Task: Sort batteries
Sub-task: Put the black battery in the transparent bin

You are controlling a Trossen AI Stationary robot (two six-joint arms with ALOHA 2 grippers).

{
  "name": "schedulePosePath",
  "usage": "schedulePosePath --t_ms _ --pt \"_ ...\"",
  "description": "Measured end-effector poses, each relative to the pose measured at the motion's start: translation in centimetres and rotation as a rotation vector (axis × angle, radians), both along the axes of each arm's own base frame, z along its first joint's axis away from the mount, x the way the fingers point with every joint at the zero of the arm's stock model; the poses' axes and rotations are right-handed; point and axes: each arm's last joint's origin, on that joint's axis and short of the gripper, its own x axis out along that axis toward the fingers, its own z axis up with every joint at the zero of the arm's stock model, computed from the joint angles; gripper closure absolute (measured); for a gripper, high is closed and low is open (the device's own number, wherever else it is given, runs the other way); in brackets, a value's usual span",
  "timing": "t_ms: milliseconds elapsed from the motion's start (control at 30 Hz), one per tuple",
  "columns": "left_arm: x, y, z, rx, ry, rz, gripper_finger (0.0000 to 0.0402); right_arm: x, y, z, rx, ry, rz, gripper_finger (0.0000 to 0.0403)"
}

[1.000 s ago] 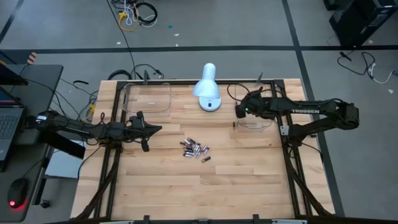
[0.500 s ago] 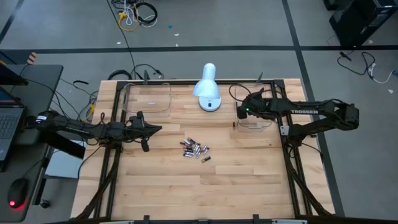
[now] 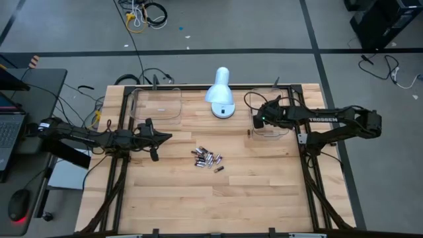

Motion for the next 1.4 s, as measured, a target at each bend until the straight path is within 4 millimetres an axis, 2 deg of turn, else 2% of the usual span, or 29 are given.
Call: schedulePosePath --t_ms 300,767,1067,1233,1400 --pt "0.0 0.0 0.0 0.000 0.000 0.000 0.0400 -0.4 0.3 -0.7 0.043 0.002 -0.013 0.0347" --pt "0.0 0.0 0.0 0.001 0.004 0.000 0.0400 -0.4 0.3 -0.8 0.055 -0.004 -0.014 0.0326" --pt "0.0 0.0 0.0 0.000 0.004 0.000 0.0400 -0.5 0.3 -0.7 0.053 -0.003 -0.006 0.0327" --pt "0.0 0.0 0.0 0.000 0.004 -0.002 0.0400 -0.2 0.4 0.6 0.032 -0.050 0.009 0.0327" --pt "0.0 0.0 0.0 0.000 0.004 -0.005 0.0400 0.6 0.6 3.2 -0.009 -0.135 0.062 0.0328"
